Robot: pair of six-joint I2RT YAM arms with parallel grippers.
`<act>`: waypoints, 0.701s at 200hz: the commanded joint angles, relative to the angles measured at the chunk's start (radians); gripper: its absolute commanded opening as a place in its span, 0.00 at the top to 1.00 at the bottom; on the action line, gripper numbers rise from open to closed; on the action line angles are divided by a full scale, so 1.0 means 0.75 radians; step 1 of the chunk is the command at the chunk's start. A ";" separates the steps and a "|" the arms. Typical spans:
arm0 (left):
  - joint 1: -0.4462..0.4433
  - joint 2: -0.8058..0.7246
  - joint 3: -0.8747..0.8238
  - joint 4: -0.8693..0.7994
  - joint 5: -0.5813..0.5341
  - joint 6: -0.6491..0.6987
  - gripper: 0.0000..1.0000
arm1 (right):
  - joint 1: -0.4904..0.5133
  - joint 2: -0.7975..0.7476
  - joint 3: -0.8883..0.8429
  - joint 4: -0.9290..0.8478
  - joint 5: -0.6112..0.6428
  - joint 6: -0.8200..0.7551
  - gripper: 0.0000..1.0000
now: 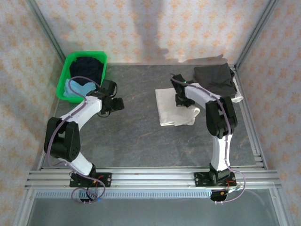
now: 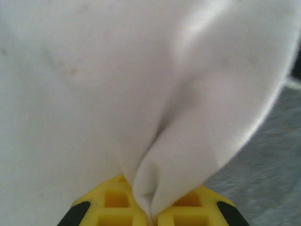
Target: Fold and stack the t-shirts
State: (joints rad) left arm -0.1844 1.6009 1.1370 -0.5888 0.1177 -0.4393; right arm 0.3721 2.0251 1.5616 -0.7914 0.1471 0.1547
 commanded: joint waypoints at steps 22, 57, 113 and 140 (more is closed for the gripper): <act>0.063 -0.093 0.015 -0.063 -0.026 0.057 0.24 | -0.057 -0.132 0.281 -0.140 0.161 -0.194 1.00; 0.103 -0.118 0.020 -0.074 -0.013 0.084 0.24 | -0.084 -0.096 0.483 -0.155 0.265 -0.297 1.00; 0.121 -0.122 0.002 -0.058 0.002 0.098 0.24 | -0.216 -0.015 0.623 0.091 0.368 -0.394 1.00; 0.127 -0.107 0.007 -0.060 0.016 0.099 0.24 | -0.291 0.009 0.589 0.213 0.328 -0.423 1.00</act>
State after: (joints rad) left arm -0.1020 1.5360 1.1370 -0.6117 0.1226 -0.3901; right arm 0.1970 2.0010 2.0106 -0.7582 0.3641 -0.1181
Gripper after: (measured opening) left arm 0.759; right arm 0.072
